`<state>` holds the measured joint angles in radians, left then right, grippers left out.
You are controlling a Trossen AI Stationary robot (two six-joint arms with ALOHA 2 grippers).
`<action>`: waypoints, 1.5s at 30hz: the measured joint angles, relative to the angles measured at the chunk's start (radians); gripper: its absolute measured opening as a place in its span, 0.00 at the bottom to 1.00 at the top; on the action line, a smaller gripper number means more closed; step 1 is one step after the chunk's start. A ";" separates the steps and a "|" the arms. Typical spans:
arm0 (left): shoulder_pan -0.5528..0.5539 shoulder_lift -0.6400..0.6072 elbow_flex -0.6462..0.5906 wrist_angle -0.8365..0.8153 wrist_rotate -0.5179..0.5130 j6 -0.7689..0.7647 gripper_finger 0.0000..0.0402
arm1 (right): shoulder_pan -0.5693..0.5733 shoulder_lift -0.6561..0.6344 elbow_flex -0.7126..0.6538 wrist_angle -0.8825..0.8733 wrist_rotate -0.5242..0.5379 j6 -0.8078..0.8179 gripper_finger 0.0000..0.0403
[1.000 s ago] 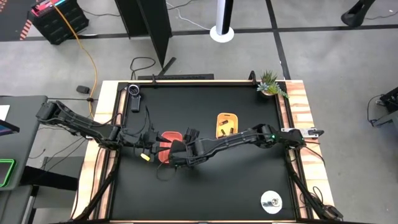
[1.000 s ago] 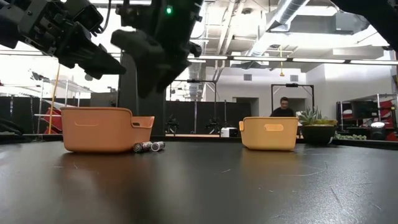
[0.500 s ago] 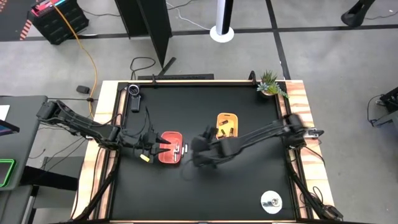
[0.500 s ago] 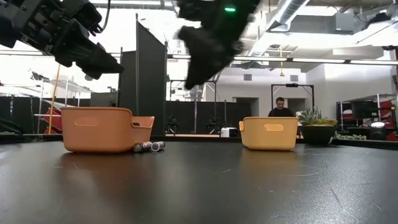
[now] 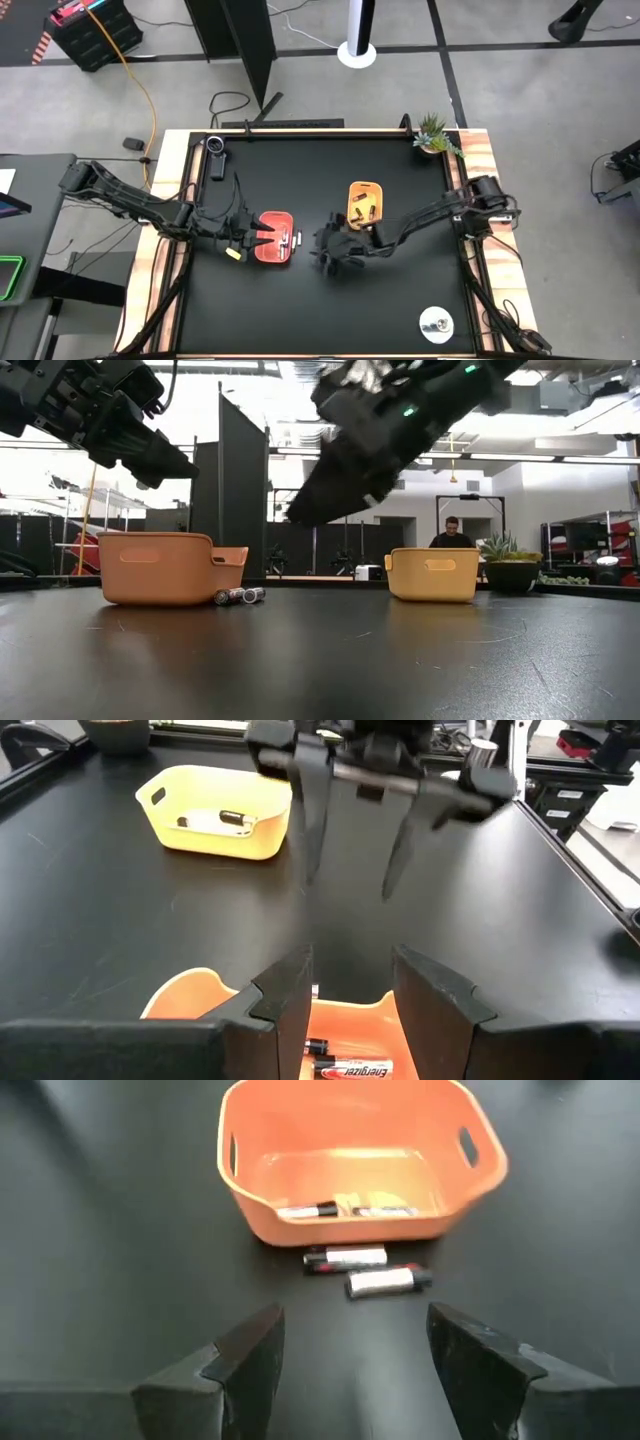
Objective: Sort batteries
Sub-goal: Put the big silver battery into the orange bin
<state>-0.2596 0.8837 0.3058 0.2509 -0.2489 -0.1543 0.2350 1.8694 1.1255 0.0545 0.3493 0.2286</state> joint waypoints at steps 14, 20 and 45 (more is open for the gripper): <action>0.000 0.000 0.000 -0.016 -0.029 -0.035 0.33 | -0.123 0.116 0.081 0.009 -0.160 -0.132 0.65; 0.000 0.000 0.000 -0.016 -0.029 -0.023 0.33 | -0.172 0.116 0.081 0.009 -0.269 -0.137 0.67; 0.000 0.001 0.000 -0.019 -0.028 -0.008 0.33 | -0.187 0.274 0.186 -0.004 -0.283 -0.221 0.92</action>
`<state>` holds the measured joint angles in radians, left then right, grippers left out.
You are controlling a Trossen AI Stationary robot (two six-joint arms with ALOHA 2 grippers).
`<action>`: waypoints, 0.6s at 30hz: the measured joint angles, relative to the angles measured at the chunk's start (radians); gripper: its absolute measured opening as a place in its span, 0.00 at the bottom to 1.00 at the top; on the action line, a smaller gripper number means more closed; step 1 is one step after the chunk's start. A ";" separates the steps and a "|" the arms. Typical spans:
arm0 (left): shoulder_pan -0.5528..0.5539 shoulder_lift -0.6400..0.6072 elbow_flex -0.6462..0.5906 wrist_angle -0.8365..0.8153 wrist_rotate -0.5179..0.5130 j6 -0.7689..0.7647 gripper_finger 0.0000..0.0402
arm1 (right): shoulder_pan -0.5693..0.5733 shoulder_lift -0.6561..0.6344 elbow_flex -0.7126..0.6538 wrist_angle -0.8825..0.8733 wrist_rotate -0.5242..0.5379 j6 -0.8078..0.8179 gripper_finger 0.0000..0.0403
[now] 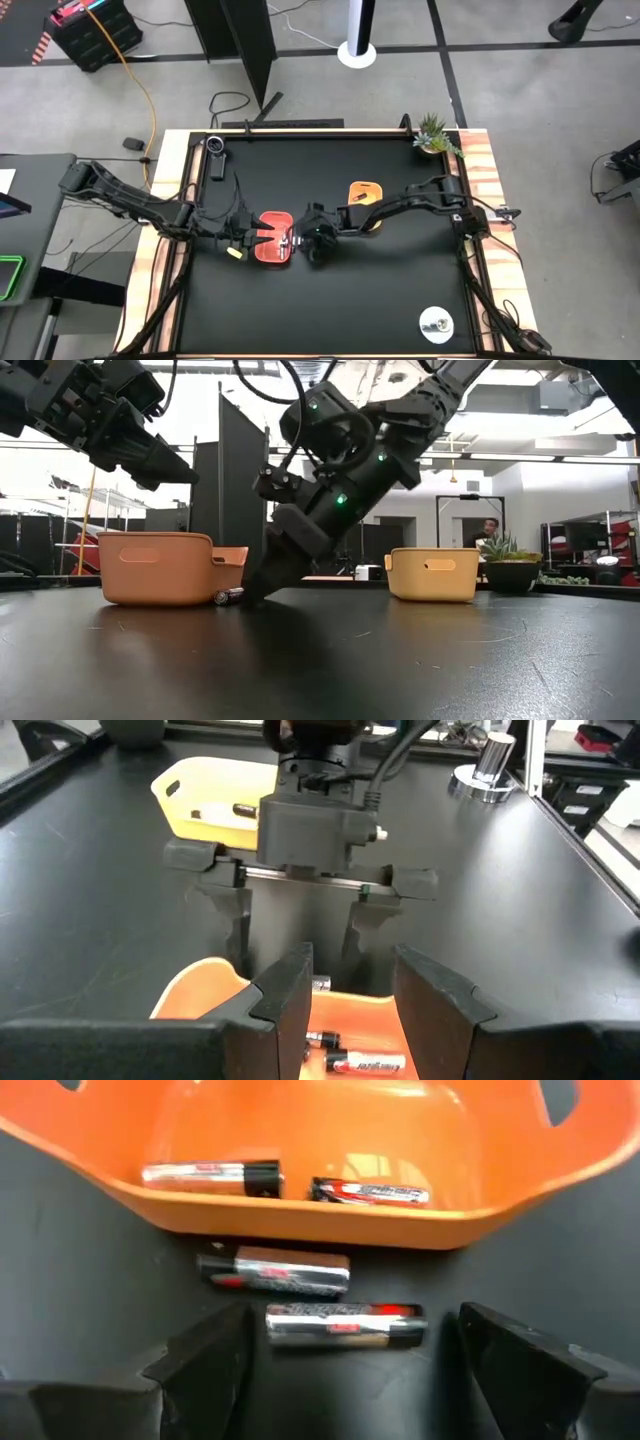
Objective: Sort batteries
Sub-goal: Put the big silver battery into the orange bin
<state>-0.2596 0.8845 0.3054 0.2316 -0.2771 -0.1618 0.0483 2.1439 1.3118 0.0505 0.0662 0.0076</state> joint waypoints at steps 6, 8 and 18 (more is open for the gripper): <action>0.001 0.001 0.000 -0.001 0.000 0.000 0.33 | -0.007 0.015 0.002 0.002 -0.001 0.002 0.91; 0.001 0.001 0.000 0.001 -0.001 0.000 0.33 | -0.007 0.015 0.001 0.000 -0.001 0.001 0.88; 0.001 0.001 0.000 -0.001 -0.016 0.000 0.33 | -0.002 0.014 0.000 -0.006 -0.016 -0.001 0.62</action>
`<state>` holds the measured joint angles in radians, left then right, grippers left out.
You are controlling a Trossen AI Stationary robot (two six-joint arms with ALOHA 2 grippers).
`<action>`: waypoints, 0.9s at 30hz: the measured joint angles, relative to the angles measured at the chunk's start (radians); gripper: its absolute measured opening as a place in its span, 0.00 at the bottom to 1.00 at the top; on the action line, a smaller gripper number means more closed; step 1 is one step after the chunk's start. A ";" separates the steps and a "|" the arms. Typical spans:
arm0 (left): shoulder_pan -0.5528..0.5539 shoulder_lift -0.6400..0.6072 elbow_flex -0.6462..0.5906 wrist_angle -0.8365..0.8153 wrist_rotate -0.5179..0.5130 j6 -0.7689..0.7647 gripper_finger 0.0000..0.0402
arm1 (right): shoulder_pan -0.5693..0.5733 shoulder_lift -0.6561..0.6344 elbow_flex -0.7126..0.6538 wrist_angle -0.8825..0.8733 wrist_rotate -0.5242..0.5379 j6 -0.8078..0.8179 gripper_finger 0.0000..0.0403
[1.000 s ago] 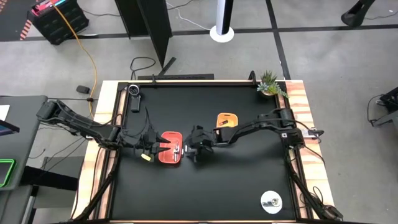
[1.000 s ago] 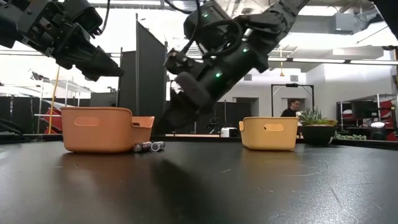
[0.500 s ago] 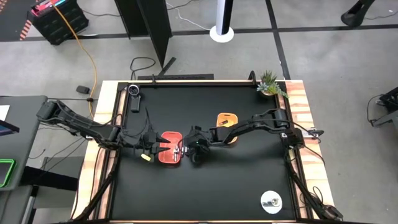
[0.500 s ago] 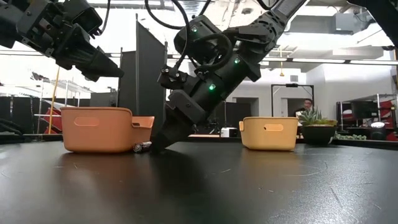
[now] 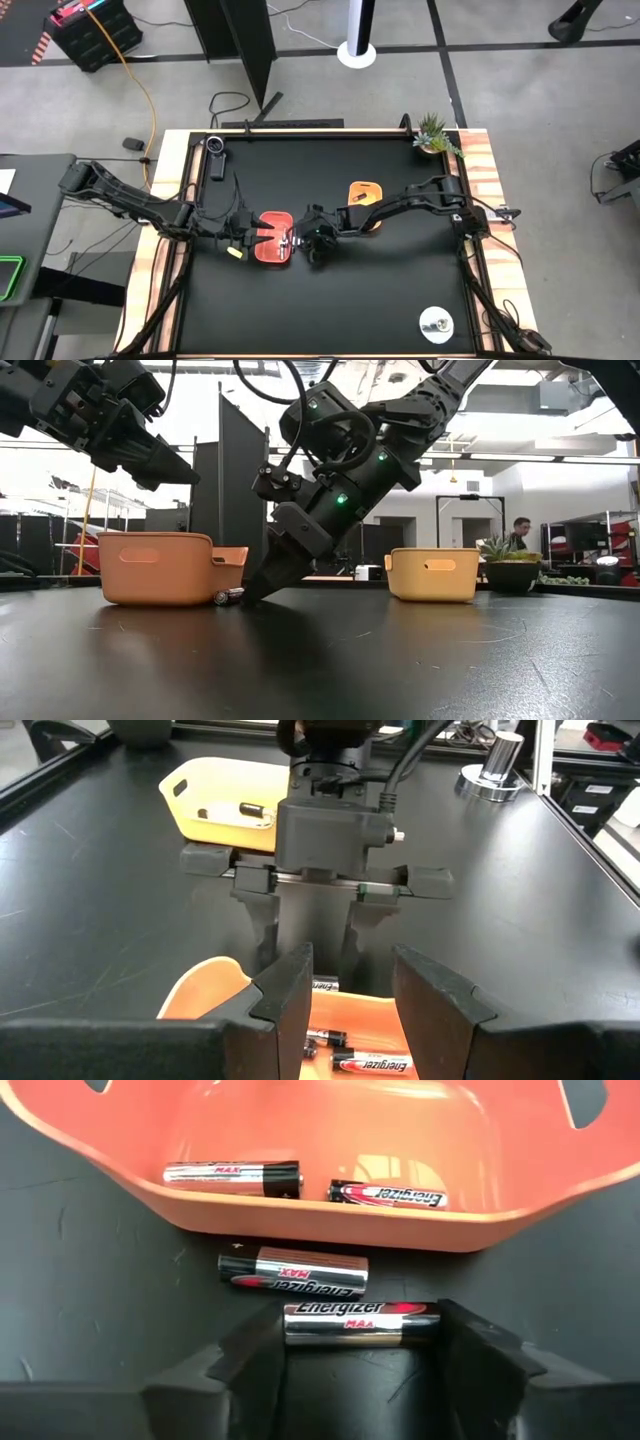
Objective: Sort batteries
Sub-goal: Put the big silver battery into the orange bin
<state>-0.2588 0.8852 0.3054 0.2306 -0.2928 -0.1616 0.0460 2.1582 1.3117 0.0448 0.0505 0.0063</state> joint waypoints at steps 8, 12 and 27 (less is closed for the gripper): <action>0.000 0.000 0.000 0.000 0.000 0.000 0.33 | 0.000 -0.001 0.001 -0.005 0.000 0.016 0.48; 0.000 0.000 0.000 0.000 -0.001 0.000 0.33 | 0.000 -0.002 0.025 -0.027 -0.001 0.018 0.49; 0.000 0.000 0.000 0.000 -0.001 -0.004 0.33 | -0.010 0.002 0.237 -0.346 0.004 -0.007 0.49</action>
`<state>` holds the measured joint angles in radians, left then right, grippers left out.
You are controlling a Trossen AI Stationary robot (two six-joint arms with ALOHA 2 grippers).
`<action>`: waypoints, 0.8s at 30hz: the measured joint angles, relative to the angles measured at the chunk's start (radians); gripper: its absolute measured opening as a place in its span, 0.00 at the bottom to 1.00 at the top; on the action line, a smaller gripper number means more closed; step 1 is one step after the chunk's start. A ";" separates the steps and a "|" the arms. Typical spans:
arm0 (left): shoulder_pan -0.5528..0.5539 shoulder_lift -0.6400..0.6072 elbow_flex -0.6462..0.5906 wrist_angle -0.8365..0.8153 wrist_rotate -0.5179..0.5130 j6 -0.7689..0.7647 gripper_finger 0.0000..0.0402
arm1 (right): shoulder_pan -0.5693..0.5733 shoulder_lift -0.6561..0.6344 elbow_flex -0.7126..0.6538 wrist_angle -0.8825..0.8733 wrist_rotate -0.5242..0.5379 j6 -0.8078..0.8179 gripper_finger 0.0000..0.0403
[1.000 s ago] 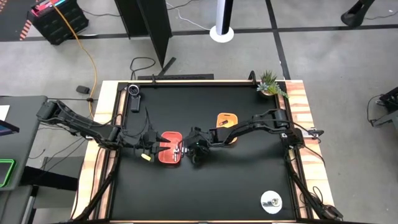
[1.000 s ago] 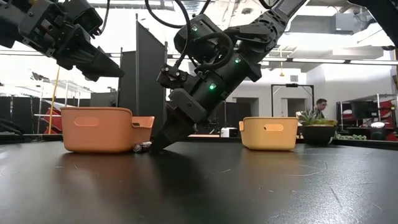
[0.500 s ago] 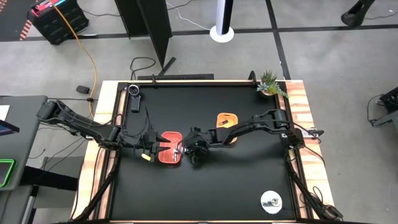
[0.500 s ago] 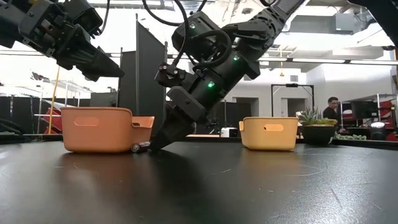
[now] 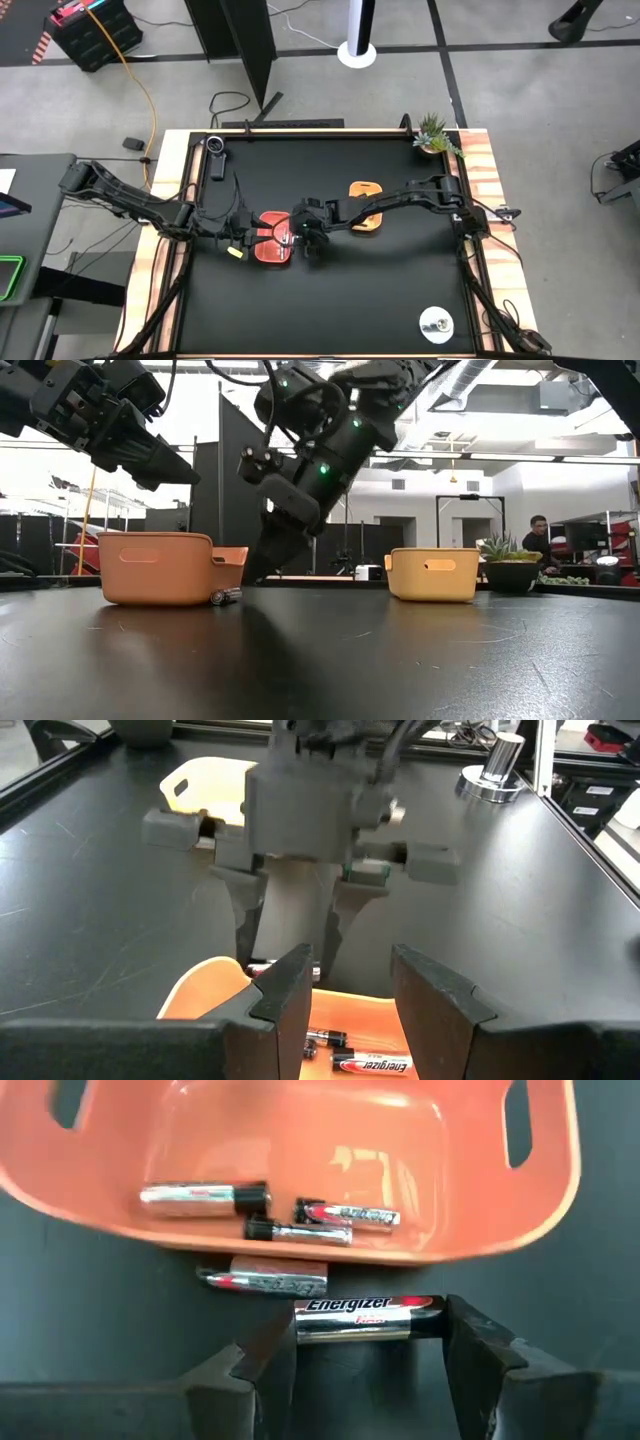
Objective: Sort batteries
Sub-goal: Put the big silver battery into the orange bin
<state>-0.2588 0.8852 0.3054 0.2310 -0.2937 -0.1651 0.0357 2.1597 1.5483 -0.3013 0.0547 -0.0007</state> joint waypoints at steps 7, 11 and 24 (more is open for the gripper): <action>0.000 0.000 0.000 0.000 0.000 0.000 0.33 | 0.008 -0.001 0.120 -0.169 0.046 -0.001 0.49; 0.000 0.000 0.000 0.000 0.000 0.001 0.33 | 0.018 -0.002 0.181 -0.192 0.053 -0.006 0.49; 0.000 0.000 0.000 0.000 0.000 0.003 0.33 | 0.075 0.004 0.211 -0.034 0.049 -0.004 0.64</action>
<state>-0.2589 0.8852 0.3054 0.2314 -0.2939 -0.1619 0.1108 2.1639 1.7593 -0.3357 0.1040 -0.0042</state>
